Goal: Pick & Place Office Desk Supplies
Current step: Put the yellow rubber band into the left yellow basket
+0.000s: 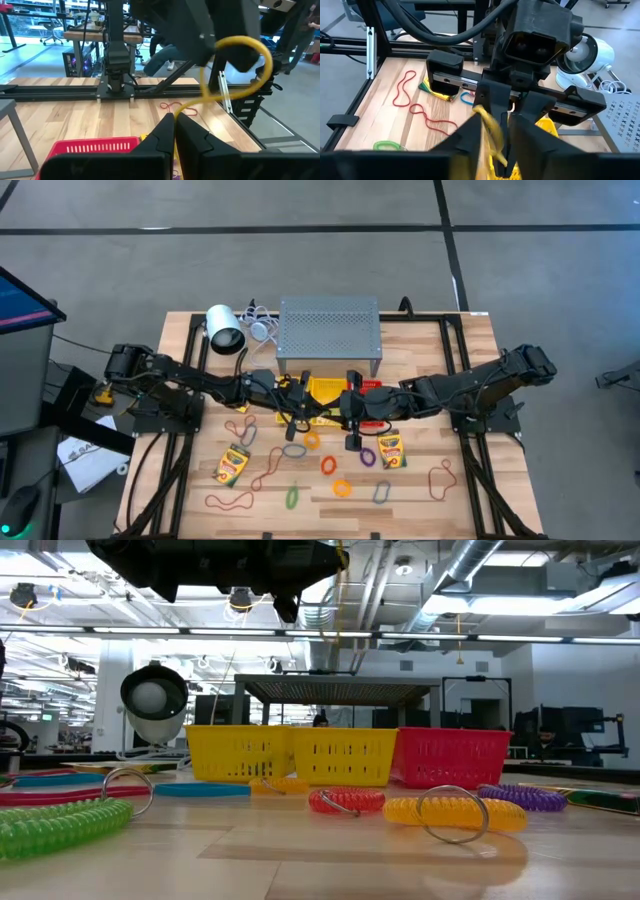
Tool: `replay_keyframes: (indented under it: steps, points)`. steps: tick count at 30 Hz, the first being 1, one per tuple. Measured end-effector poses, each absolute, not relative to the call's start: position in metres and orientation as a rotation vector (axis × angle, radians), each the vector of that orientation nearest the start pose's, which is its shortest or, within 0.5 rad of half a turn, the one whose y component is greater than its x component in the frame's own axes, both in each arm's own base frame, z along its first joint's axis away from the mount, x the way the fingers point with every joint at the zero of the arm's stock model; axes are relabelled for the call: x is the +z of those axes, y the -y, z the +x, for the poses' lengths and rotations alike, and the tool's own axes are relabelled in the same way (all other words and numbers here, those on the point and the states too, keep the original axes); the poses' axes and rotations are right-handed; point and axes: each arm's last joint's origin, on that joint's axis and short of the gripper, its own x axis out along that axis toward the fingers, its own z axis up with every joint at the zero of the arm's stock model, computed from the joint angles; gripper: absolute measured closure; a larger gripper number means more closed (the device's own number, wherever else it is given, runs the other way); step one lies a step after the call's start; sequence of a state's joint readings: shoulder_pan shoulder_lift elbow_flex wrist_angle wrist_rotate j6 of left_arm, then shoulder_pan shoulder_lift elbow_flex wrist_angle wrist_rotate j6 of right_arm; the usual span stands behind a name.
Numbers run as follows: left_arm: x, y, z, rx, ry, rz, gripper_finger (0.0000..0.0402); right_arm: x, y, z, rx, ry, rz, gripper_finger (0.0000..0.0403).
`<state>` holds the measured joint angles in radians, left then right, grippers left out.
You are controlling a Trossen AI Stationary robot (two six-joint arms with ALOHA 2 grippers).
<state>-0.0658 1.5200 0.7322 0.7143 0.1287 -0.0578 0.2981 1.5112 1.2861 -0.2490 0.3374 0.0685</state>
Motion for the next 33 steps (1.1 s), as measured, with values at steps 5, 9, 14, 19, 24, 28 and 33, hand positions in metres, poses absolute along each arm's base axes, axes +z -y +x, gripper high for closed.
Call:
replay_keyframes:
  steps: [5, 9, 14, 19, 24, 28, 33]
  points:
    - [0.229, 0.025, 0.317, -0.192, -0.079, -0.059, 0.0397, 0.328, -0.090, 0.330, -0.063, -0.439, -0.071, 0.0204]
    - [0.228, 0.025, 0.317, -0.193, -0.087, -0.031, 0.0399, 0.328, -0.089, 0.330, -0.067, -0.439, -0.068, 0.0158]
    - [0.232, 0.024, 0.310, -0.193, -0.138, -0.011, 0.0397, 0.328, -0.088, 0.328, -0.074, -0.455, -0.083, 0.0144]
    - [0.253, 0.023, 0.288, -0.196, -0.179, 0.025, 0.0397, 0.333, -0.088, 0.317, -0.139, -0.472, -0.116, 0.0143]
    - [0.274, 0.019, 0.258, -0.150, -0.231, 0.072, 0.0397, 0.339, -0.093, 0.300, -0.197, -0.496, -0.160, 0.0143]
    - [0.280, 0.015, 0.238, -0.068, -0.302, 0.085, 0.0396, 0.337, -0.097, 0.288, -0.242, -0.555, -0.177, 0.0143]
    - [0.275, 0.013, 0.229, -0.022, -0.396, 0.099, 0.0396, 0.333, -0.101, 0.268, -0.340, -0.629, -0.171, 0.0143]
